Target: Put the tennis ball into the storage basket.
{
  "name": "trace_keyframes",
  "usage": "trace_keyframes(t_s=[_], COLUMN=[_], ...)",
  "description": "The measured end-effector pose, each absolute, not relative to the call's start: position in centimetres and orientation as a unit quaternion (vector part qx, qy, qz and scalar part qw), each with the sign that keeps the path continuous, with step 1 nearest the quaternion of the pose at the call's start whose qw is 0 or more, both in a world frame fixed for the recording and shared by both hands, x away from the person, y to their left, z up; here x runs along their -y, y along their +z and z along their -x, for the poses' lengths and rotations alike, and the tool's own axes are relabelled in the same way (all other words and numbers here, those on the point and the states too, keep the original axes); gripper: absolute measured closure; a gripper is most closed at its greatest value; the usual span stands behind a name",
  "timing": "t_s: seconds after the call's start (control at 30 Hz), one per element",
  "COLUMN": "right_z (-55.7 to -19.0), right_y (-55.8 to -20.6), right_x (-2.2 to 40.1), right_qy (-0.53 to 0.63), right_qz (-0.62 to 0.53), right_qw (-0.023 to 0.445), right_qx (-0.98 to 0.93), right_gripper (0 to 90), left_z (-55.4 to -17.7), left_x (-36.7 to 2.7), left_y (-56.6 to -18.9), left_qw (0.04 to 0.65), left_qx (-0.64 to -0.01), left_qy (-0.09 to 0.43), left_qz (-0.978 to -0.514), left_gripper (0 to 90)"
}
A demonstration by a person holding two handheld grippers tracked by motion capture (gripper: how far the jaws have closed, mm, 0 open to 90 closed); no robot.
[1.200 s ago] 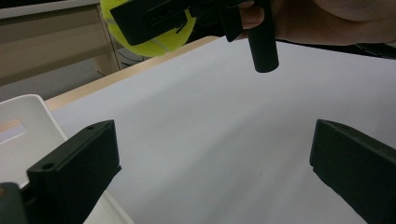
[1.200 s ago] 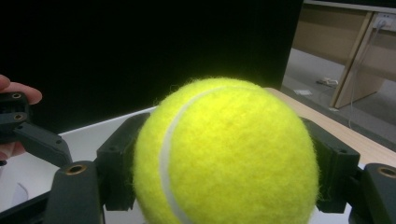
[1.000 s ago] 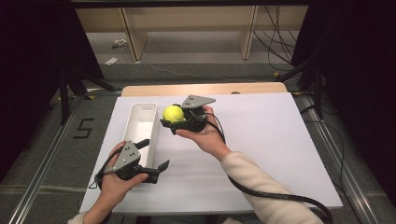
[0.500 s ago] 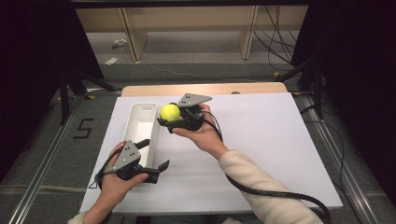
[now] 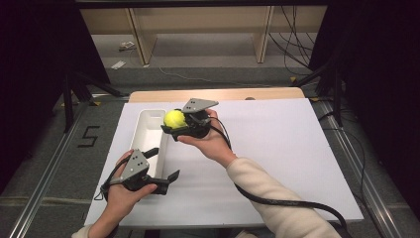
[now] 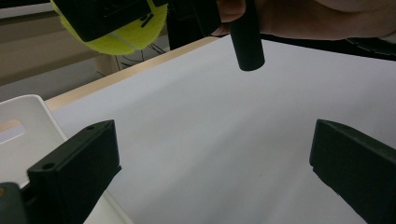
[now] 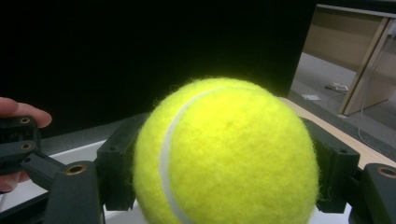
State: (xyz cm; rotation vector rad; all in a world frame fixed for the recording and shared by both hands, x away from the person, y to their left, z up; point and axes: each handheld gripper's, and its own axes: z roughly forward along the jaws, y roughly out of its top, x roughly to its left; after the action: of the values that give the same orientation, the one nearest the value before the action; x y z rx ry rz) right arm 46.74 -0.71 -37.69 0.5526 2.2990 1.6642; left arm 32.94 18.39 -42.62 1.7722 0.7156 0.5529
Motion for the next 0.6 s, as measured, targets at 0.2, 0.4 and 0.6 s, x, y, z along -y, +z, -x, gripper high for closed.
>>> trace_keyframes(t_s=[0.2, 0.4, 0.6], right_z=[-46.8, -46.8, -46.7], right_y=[-37.5, -37.5, -37.3], right_x=[0.2, -0.3, -0.9], right_qy=[0.573, 0.573, 0.576], right_qz=[-0.188, -0.185, -0.181], right_qw=[0.124, 0.122, 0.118], right_qx=[-0.788, -0.789, -0.789], right_gripper=[26.8, 26.8, 26.8], left_z=[-32.9, -32.9, -32.9], left_x=[-18.4, -18.4, -18.4], left_y=[-42.6, -42.6, -42.6], left_qw=[0.545, 0.545, 0.545], left_qx=[-0.301, -0.3, -0.3], left_qy=[0.234, 0.233, 0.233], left_qz=[-0.747, -0.747, -0.748], left_gripper=[1.0, 1.0, 1.1])
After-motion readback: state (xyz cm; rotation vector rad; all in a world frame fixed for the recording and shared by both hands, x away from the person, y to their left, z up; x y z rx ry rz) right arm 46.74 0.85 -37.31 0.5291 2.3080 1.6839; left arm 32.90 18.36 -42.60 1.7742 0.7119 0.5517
